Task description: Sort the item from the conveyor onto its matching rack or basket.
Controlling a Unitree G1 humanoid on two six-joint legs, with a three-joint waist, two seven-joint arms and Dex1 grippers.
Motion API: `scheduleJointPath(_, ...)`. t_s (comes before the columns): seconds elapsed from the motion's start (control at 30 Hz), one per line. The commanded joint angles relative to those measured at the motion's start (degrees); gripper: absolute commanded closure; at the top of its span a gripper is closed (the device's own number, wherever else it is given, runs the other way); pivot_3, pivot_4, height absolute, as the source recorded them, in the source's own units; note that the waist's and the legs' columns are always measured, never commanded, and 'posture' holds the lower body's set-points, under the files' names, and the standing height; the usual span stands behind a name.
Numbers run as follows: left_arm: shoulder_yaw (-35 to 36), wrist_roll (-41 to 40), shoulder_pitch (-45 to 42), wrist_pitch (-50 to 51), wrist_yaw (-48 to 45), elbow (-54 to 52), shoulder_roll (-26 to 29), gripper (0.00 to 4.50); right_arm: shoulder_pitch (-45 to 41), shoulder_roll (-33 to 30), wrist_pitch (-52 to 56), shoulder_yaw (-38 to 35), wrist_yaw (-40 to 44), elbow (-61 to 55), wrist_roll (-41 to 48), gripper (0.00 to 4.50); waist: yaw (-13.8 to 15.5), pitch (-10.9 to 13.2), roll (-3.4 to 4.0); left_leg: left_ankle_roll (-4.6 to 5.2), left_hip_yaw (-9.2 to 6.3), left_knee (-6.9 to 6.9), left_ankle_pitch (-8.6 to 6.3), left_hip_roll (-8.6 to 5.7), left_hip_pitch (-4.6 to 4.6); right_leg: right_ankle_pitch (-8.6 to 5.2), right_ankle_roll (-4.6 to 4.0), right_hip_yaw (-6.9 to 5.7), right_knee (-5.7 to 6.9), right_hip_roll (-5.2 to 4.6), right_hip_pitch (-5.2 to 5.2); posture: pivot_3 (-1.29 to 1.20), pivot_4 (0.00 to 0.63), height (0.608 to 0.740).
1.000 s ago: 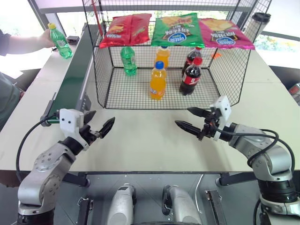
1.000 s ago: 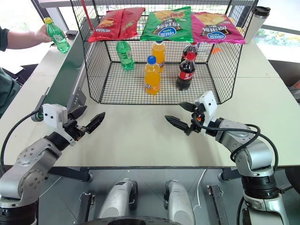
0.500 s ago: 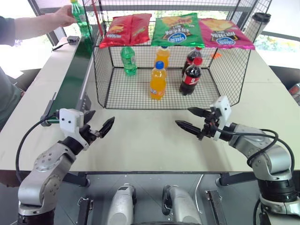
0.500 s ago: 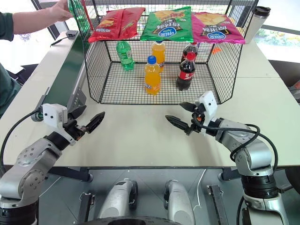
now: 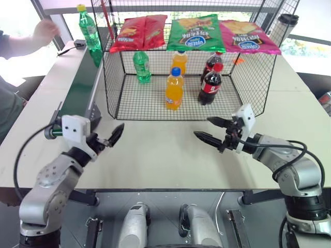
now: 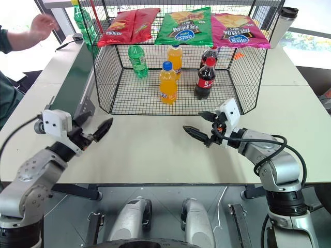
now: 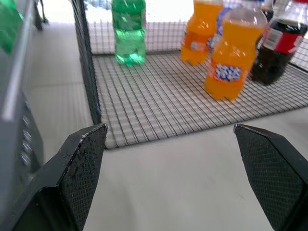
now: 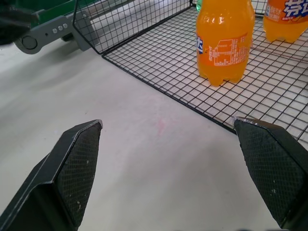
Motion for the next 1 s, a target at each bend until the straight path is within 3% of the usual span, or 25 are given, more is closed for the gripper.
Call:
scheduleJointPath(0.03,7.1,1.9,-3.0,-0.9,4.2,-2.6,2.0,0.1,-3.2,-1.9,1.1,-1.6,2.1,-1.8,2.8,0.0,-0.1,0.0,0.0,0.01,0.01,0.0,0.0,0.0,0.0,0.0,0.0,0.0,0.01,0.0,-0.01,0.0,0.15,0.74)
scheduleJointPath(0.17,13.1,0.2,-4.7,0.0,5.4,-2.3,3.6,0.1,-6.5,-2.7,4.8,-1.5,3.6,-4.5,7.2,0.0,-0.1,0.0,0.01,0.02,0.0,0.0,0.01,0.01,0.0,0.0,0.0,0.0,0.04,0.03,-0.03,0.0,0.15,0.74)
scheduleJointPath(0.27,15.3,3.4,-4.4,-0.2,6.5,2.1,5.3,0.1,-8.2,-2.0,5.8,2.1,4.2,-7.2,7.8,0.0,0.0,0.0,0.01,0.03,0.0,-0.02,0.01,0.01,0.0,0.0,0.0,0.0,0.04,0.03,-0.02,0.0,0.15,0.74)
scheduleJointPath(0.33,13.9,8.0,-4.0,1.5,8.6,5.6,7.5,0.1,-8.5,-1.1,5.5,4.6,3.8,-8.6,6.8,0.0,0.0,0.0,0.01,0.03,0.0,-0.02,0.02,0.01,0.01,0.0,0.0,0.0,0.05,0.03,-0.02,0.0,0.15,0.74)
scheduleJointPath(0.57,12.3,6.5,-10.9,6.4,10.0,13.2,5.1,0.1,-5.6,0.9,2.5,7.1,3.6,-6.2,4.4,0.0,0.2,0.0,-0.1,0.0,0.0,0.01,0.0,-0.02,-0.03,0.0,0.0,0.0,-0.03,-0.07,0.05,0.0,0.15,0.74)
scheduleJointPath(1.0,8.6,10.8,-18.7,3.0,7.7,23.1,6.7,0.1,-3.7,2.2,-1.0,6.5,2.3,-3.0,1.4,0.0,0.0,0.0,-0.1,0.03,0.06,0.0,0.03,0.03,0.01,0.03,-0.02,0.0,0.15,0.04,-0.05,0.0,0.15,0.74)
